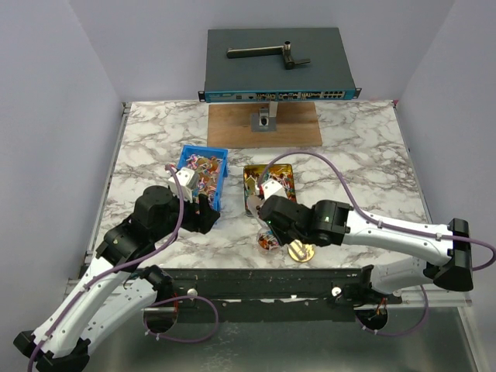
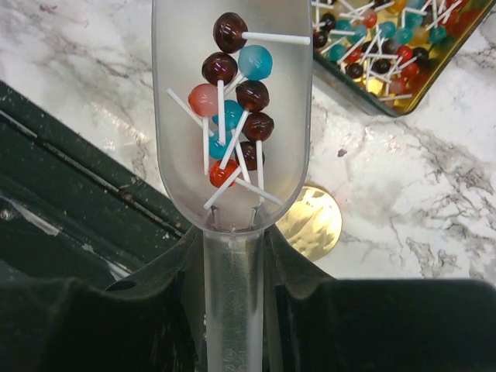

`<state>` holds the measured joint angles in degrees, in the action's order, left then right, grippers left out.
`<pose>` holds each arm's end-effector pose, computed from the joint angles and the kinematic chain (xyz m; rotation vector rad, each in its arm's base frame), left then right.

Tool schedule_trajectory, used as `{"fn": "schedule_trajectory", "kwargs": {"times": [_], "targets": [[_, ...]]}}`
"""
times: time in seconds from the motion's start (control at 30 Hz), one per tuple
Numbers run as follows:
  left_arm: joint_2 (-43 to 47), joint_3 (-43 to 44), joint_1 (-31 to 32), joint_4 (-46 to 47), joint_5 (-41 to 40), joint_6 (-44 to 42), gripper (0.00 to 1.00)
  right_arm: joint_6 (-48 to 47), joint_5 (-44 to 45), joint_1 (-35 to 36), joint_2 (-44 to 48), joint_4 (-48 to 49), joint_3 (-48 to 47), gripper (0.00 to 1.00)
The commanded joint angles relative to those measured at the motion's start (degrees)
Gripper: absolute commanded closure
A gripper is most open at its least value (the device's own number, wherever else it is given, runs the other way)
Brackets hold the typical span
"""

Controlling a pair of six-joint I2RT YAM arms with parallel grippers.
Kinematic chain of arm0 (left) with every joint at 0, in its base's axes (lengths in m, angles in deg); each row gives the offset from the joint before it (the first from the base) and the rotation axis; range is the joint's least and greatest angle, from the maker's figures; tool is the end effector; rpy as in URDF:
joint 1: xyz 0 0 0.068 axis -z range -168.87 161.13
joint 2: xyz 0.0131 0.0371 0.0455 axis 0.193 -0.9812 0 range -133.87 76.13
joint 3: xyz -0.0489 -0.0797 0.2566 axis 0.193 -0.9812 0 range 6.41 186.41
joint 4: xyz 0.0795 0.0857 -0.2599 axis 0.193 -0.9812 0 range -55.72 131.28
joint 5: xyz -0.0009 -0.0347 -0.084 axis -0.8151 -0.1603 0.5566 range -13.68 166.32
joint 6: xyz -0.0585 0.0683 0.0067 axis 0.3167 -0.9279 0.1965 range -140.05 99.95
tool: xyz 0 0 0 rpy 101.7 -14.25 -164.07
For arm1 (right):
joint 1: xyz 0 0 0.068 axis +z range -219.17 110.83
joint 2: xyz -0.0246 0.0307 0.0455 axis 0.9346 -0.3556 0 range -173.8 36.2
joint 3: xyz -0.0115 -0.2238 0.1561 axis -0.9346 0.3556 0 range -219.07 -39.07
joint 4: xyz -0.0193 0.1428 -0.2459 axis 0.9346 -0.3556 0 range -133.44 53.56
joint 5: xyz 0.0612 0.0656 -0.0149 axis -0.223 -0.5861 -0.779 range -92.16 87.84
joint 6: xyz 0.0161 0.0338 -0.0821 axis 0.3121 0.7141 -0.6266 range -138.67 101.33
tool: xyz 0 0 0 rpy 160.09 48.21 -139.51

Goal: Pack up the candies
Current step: Place the fake candies in the packing bottle.

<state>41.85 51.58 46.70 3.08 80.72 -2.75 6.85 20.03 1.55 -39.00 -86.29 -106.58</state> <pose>0.1530 -0.1170 0.3015 0.3837 2.0748 -0.6446 0.1303 0.2805 0.2668 -0.8210 2.3398 0.2124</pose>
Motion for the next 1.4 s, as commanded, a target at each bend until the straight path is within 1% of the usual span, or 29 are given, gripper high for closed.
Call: {"fn": "schedule_trajectory", "kwargs": {"times": [0.0, 0.33, 0.63, 1.0, 1.17, 1.37], "targets": [[0.9, -0.9, -0.3, 0.9, -1.1, -0.2, 0.32, 6.8, 4.3, 4.0, 1.4, -6.1, -2.0, 0.99], [2.5, -1.0, -0.3, 0.9, -0.6, 0.0, 0.32, 16.4, 2.8, 11.3, 4.3, -12.3, -0.5, 0.99], [3.2, -0.8, -0.3, 0.9, -0.2, 0.1, 0.32, 22.8, 0.4, 16.3, 3.6, -16.3, 1.1, 0.99], [4.0, -0.9, -0.3, 0.9, 0.3, 0.1, 0.32, 26.0, -4.8, 16.6, 3.3, -17.1, 5.5, 0.99], [4.4, -0.9, -0.3, 0.9, 0.4, 0.1, 0.32, 27.3, -5.1, 16.6, 3.0, -16.5, 6.0, 0.99], [5.0, -0.9, -0.3, 0.9, 0.6, 0.1, 0.32, 26.3, -6.8, 16.5, 1.3, -16.6, 5.5, 0.99]]}}
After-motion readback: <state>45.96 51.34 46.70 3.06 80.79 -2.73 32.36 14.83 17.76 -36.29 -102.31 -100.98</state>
